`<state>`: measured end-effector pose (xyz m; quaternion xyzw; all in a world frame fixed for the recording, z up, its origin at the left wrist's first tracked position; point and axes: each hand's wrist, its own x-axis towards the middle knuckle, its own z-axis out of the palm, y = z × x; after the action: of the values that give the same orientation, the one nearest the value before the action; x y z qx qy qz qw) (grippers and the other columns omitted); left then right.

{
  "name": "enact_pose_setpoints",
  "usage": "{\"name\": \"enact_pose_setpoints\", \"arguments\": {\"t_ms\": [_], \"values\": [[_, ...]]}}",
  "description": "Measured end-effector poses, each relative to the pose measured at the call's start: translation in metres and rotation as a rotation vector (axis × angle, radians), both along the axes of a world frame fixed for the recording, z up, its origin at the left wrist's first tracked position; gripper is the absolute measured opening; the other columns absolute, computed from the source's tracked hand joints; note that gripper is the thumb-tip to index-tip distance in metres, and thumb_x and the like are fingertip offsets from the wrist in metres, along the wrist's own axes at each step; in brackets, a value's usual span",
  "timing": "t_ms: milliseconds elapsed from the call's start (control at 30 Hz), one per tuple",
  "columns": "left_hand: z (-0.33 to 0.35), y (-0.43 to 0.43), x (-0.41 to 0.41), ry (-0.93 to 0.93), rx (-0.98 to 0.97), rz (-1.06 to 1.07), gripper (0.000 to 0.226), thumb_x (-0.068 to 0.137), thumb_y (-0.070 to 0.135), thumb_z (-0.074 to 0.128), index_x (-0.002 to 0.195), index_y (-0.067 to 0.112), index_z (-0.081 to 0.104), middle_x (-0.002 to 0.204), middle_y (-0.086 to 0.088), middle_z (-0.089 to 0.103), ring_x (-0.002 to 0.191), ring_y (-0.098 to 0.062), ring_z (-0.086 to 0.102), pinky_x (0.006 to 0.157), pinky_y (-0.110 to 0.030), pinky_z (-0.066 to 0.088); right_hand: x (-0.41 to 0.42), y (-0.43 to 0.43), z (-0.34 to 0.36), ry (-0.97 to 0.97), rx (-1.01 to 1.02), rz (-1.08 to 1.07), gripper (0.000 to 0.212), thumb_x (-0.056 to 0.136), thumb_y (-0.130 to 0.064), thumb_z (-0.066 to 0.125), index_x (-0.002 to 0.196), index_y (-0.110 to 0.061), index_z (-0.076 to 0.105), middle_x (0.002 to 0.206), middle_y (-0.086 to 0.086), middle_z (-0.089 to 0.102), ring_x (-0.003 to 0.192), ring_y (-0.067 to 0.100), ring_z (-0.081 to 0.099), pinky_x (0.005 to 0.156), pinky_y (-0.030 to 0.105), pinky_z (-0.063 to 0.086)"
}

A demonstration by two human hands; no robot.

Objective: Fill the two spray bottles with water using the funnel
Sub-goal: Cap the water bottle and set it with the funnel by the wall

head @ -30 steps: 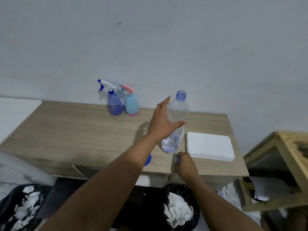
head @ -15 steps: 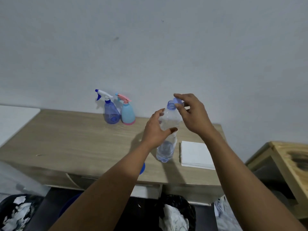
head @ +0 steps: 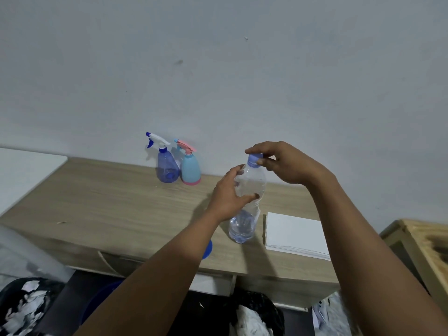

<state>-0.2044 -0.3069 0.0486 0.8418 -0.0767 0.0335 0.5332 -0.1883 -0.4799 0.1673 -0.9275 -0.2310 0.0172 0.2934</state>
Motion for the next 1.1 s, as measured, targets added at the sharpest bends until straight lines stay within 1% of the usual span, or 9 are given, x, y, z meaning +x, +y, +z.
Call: {"name": "enact_pose_setpoints", "arguments": {"t_ms": [233,333,467,667,767,833,967,1033,1100], "values": [[-0.001,0.0,-0.003,-0.012,0.014,0.015,0.087,0.068,0.037,0.088,0.141,0.033,0.041,0.132,0.017,0.053,0.106,-0.009,0.057,0.092,-0.031,0.052,0.0,0.01,0.004,-0.027,0.049,-0.102,0.025,0.089,-0.024,0.073,0.113,-0.019,0.071,0.103,-0.009,0.066,0.089,0.01,0.063,0.085,0.029,0.052],[0.0,0.003,-0.001,0.014,-0.008,0.006,0.085,0.07,0.035,0.087,0.141,0.033,0.041,0.134,0.015,0.053,0.109,-0.011,0.057,0.093,-0.033,0.053,0.001,0.012,0.006,-0.029,0.006,-0.083,0.027,0.092,-0.021,0.07,0.118,-0.026,0.07,0.113,-0.01,0.067,0.093,0.009,0.063,0.083,0.027,0.047],[0.007,0.007,0.003,0.07,-0.009,-0.071,0.079,0.073,0.027,0.086,0.138,0.033,0.042,0.138,0.012,0.051,0.117,-0.018,0.056,0.094,-0.035,0.053,0.0,0.006,0.016,-0.004,-0.091,0.012,0.03,0.094,-0.011,0.065,0.116,-0.03,0.071,0.12,-0.01,0.069,0.099,0.014,0.065,0.09,0.033,0.052],[0.006,0.005,0.0,0.056,-0.034,-0.056,0.084,0.071,0.026,0.088,0.141,0.031,0.041,0.137,0.012,0.053,0.114,-0.014,0.056,0.096,-0.038,0.053,0.002,0.009,0.013,-0.002,-0.043,-0.075,0.028,0.086,-0.025,0.077,0.113,-0.02,0.072,0.102,-0.007,0.07,0.09,0.011,0.065,0.08,0.025,0.049],[0.006,0.006,-0.001,0.053,-0.015,-0.043,0.082,0.07,0.029,0.088,0.139,0.033,0.043,0.136,0.015,0.053,0.112,-0.013,0.056,0.096,-0.04,0.054,0.002,0.014,0.007,-0.02,0.02,-0.142,0.028,0.08,-0.03,0.081,0.103,-0.016,0.072,0.089,-0.005,0.069,0.078,0.004,0.063,0.067,0.015,0.045],[0.006,0.007,-0.001,0.051,-0.004,-0.035,0.081,0.07,0.031,0.088,0.138,0.034,0.043,0.136,0.016,0.053,0.111,-0.012,0.056,0.096,-0.04,0.053,0.0,0.016,0.003,-0.037,0.062,-0.188,0.031,0.078,-0.032,0.083,0.102,-0.014,0.072,0.086,-0.006,0.068,0.074,0.0,0.062,0.064,0.013,0.043],[0.006,0.004,-0.003,0.019,0.039,-0.006,0.083,0.068,0.037,0.087,0.138,0.031,0.043,0.134,0.016,0.054,0.109,-0.009,0.057,0.095,-0.036,0.053,-0.003,0.019,-0.005,-0.084,0.078,-0.286,0.043,0.074,-0.043,0.084,0.099,-0.01,0.072,0.086,-0.001,0.069,0.078,0.011,0.065,0.074,0.029,0.056],[0.004,0.001,-0.005,-0.001,0.074,0.037,0.085,0.066,0.044,0.087,0.138,0.03,0.042,0.135,0.016,0.054,0.109,-0.008,0.058,0.093,-0.032,0.052,-0.006,0.026,-0.011,-0.16,0.002,-0.382,0.049,0.074,-0.055,0.079,0.09,-0.01,0.068,0.084,0.0,0.067,0.078,0.018,0.064,0.07,0.036,0.056],[0.002,0.0,-0.007,-0.003,0.081,0.057,0.087,0.066,0.047,0.086,0.138,0.031,0.041,0.135,0.017,0.053,0.11,-0.008,0.058,0.093,-0.03,0.052,-0.009,0.032,-0.018,-0.229,-0.04,-0.481,0.054,0.073,-0.064,0.074,0.083,-0.012,0.062,0.079,-0.001,0.063,0.074,0.02,0.061,0.062,0.035,0.052]]}}
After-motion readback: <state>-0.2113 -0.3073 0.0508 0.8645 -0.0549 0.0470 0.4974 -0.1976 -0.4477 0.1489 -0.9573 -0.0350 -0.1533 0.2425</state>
